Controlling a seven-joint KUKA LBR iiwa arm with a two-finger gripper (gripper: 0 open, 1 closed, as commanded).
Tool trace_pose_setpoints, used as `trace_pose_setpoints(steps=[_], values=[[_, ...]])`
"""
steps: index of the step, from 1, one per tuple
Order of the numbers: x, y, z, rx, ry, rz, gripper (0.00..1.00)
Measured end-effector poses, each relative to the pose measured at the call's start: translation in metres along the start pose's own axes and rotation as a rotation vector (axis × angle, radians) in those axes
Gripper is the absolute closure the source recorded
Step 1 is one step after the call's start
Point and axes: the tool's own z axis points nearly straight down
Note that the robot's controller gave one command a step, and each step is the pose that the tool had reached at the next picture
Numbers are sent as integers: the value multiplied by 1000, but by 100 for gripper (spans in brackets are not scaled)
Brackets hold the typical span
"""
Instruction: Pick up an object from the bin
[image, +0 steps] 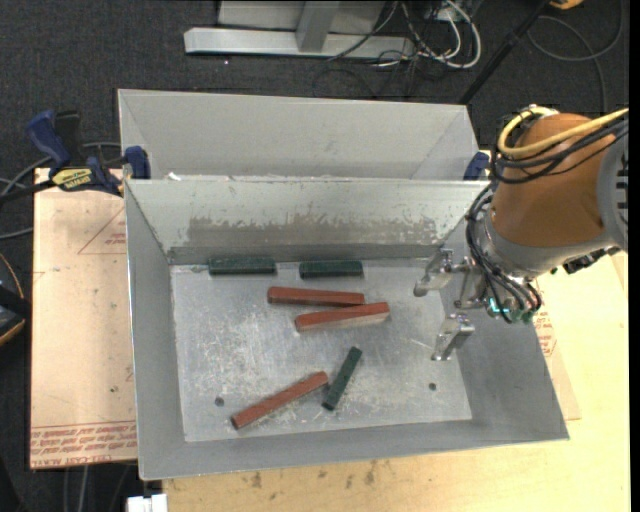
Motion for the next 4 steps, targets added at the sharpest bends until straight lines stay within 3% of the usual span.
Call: trace_pose_setpoints(steps=[1, 2, 3, 4], values=[[-2, 0, -4, 1, -8, -2, 0], [-36, 12, 41, 2, -15, -73, 0], [-55, 14, 122, 2, -23, -78, 100], [-55, 14, 122, 2, -23, -78, 100]])
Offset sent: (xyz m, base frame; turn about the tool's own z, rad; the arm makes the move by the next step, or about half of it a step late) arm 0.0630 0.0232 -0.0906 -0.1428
